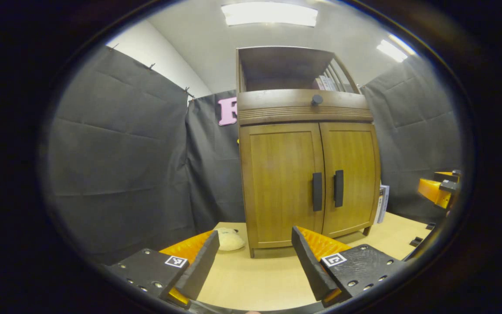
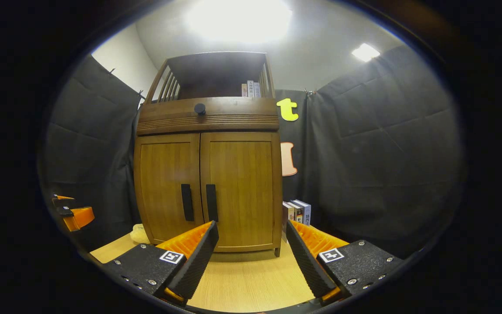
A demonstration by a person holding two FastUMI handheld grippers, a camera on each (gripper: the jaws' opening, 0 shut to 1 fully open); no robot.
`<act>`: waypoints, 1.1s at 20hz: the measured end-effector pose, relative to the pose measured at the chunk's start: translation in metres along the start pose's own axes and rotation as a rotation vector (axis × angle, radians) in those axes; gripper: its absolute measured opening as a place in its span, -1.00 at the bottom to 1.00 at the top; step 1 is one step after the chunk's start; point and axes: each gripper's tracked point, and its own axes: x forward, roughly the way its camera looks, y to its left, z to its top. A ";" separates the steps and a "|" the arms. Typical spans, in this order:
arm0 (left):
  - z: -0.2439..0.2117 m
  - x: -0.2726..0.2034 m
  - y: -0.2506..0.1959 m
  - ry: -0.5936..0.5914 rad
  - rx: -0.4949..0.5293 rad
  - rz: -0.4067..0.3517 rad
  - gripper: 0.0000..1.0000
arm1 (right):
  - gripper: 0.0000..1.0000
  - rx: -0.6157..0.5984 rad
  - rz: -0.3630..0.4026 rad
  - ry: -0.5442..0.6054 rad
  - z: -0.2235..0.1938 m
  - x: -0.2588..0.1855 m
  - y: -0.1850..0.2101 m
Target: Open the right door of the double-door shoe cabinet with the right hand, and open the left door with the left hand.
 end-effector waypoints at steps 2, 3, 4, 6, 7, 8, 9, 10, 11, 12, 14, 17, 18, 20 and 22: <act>0.001 0.003 0.000 -0.006 0.004 -0.001 1.00 | 0.93 0.004 -0.002 0.000 -0.001 0.004 0.001; 0.002 0.003 0.002 -0.010 0.008 0.000 0.91 | 0.92 0.008 0.000 0.001 -0.001 0.005 0.002; 0.003 0.005 0.002 -0.013 0.010 0.001 1.00 | 0.92 0.009 0.004 0.003 -0.001 0.006 0.004; 0.003 0.010 0.003 -0.011 0.009 -0.004 0.90 | 0.93 0.006 0.005 0.002 0.001 0.008 0.006; 0.003 0.011 0.002 -0.010 0.008 -0.004 0.90 | 0.93 0.007 0.008 0.000 0.004 0.010 0.008; 0.005 0.013 0.003 -0.013 0.008 -0.005 0.90 | 0.93 0.008 0.011 -0.003 0.004 0.012 0.009; 0.006 0.013 0.003 -0.016 0.008 -0.004 1.00 | 0.93 0.010 0.015 -0.005 0.006 0.016 0.011; 0.007 0.015 0.003 -0.018 0.010 -0.005 0.90 | 0.93 0.011 0.022 -0.008 0.007 0.020 0.015; 0.006 0.016 0.002 -0.020 0.012 -0.004 0.90 | 0.93 0.009 0.028 -0.008 0.009 0.025 0.017; 0.008 0.016 0.002 -0.022 0.011 -0.004 0.90 | 0.93 0.007 0.034 -0.009 0.009 0.031 0.018; 0.010 0.014 0.004 -0.024 0.011 -0.001 0.89 | 0.94 0.007 0.045 -0.018 0.013 0.044 0.021; 0.007 0.013 0.009 -0.022 0.016 0.016 0.90 | 0.92 0.013 0.061 -0.032 0.021 0.066 0.028; 0.007 0.012 0.011 -0.019 0.014 0.021 0.90 | 0.93 0.017 0.066 -0.036 0.022 0.073 0.031; 0.006 0.011 0.014 -0.015 0.007 0.030 1.00 | 0.93 0.023 0.082 -0.040 0.023 0.088 0.038; 0.003 0.010 0.016 -0.005 0.002 0.039 0.90 | 0.93 0.025 0.101 -0.040 0.021 0.105 0.045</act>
